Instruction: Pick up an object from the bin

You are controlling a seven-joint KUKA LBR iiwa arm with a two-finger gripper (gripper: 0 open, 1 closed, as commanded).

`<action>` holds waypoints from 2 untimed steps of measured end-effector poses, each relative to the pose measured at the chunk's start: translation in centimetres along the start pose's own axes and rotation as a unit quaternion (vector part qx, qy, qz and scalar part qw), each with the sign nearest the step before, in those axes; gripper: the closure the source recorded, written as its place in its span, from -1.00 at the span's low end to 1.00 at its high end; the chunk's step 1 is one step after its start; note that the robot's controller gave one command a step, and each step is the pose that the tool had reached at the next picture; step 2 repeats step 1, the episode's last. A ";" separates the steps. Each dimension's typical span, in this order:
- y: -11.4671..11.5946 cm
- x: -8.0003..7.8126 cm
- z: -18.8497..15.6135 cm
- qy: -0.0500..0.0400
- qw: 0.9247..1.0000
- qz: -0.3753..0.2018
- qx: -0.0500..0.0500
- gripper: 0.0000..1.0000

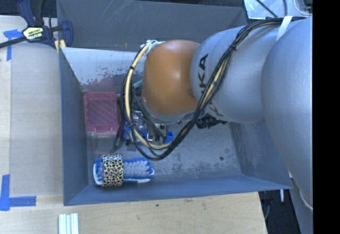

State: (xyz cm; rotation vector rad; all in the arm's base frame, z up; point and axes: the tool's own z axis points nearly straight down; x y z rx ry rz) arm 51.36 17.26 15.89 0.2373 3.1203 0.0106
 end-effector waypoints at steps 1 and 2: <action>-0.1 -0.2 -6.1 -0.009 1.000 -0.012 -0.004 1.00; -0.1 -0.2 -6.1 -0.009 1.000 -0.012 -0.004 1.00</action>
Offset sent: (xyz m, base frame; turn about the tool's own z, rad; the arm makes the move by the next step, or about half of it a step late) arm 0.0154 -0.0175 0.1557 -0.0704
